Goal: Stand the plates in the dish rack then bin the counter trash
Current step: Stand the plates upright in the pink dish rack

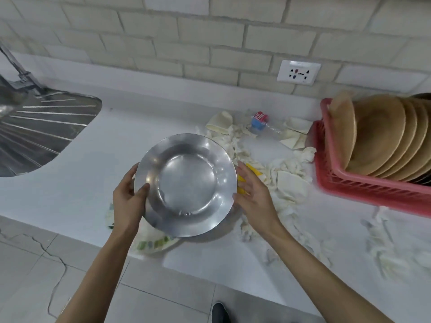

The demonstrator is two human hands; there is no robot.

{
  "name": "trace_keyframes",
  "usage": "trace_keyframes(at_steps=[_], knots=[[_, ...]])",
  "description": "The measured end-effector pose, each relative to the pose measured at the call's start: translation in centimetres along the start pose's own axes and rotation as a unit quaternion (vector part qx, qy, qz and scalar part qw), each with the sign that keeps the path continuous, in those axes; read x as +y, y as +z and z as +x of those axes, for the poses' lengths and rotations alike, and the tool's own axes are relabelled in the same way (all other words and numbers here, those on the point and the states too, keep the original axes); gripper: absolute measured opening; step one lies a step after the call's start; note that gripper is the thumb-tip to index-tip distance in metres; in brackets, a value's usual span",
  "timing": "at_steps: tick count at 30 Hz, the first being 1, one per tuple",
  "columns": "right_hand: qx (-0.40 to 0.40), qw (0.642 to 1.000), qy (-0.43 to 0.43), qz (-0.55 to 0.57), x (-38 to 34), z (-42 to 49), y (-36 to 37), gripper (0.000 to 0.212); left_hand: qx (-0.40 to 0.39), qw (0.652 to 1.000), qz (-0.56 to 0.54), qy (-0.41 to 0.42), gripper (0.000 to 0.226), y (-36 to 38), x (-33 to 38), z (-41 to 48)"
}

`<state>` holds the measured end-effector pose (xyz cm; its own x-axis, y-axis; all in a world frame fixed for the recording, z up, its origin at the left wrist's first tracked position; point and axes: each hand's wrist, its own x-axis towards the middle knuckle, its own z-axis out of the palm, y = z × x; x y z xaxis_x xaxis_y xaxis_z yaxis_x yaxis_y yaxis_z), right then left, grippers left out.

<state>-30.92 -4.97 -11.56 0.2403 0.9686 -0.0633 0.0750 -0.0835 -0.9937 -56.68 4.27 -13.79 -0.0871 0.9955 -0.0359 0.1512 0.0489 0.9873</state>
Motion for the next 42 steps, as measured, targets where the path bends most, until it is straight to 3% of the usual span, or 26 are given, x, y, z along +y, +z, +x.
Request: trace_keyframes(at_steps=[8, 13, 18, 21, 23, 25, 28, 32, 37, 42], knots=[[0.125, 0.985, -0.114, 0.035, -5.4, -1.9, -9.2, 0.08, -0.118, 0.99, -0.07, -0.027, 0.06, 11.1, 3.5, -4.1], [0.195, 0.969, -0.133, 0.079, -7.4, -5.5, -15.7, 0.071, -0.202, 0.975, -0.083, -0.051, 0.056, 19.1, 4.6, -9.2], [0.21, 0.966, -0.134, 0.07, -8.8, -9.0, -21.2, 0.065, -0.264, 0.958, -0.082, -0.074, 0.053, 25.5, 4.6, -15.2], [0.199, 0.975, -0.1, 0.022, -9.7, -10.8, -24.5, 0.071, -0.3, 0.95, -0.048, -0.075, 0.048, 28.6, 4.8, -17.9], [0.178, 0.979, -0.07, -0.072, -10.4, -12.1, -26.8, 0.082, -0.321, 0.944, -0.019, -0.076, 0.046, 30.6, 4.7, -19.7], [0.149, 0.972, -0.033, -0.178, -11.1, -13.5, -29.4, 0.089, -0.336, 0.938, -0.002, -0.081, 0.044, 32.5, 4.8, -21.6], [0.13, 0.961, 0.005, -0.246, -11.9, -15.4, -33.6, 0.087, -0.366, 0.926, 0.02, -0.085, 0.049, 35.8, 5.3, -24.8], [0.152, 0.947, 0.012, -0.282, -12.3, -17.1, -38.9, 0.077, -0.394, 0.916, 0.032, -0.063, 0.034, 40.7, 6.0, -29.0], [0.171, 0.929, 0.001, -0.327, -12.9, -18.2, -45.3, 0.083, -0.416, 0.907, 0.061, -0.018, 0.027, 47.2, 7.3, -32.5], [0.194, 0.913, -0.005, -0.358, -14.4, -18.5, -51.0, 0.084, -0.382, 0.891, 0.166, 0.18, 0.026, 51.0, 8.5, -32.5]])
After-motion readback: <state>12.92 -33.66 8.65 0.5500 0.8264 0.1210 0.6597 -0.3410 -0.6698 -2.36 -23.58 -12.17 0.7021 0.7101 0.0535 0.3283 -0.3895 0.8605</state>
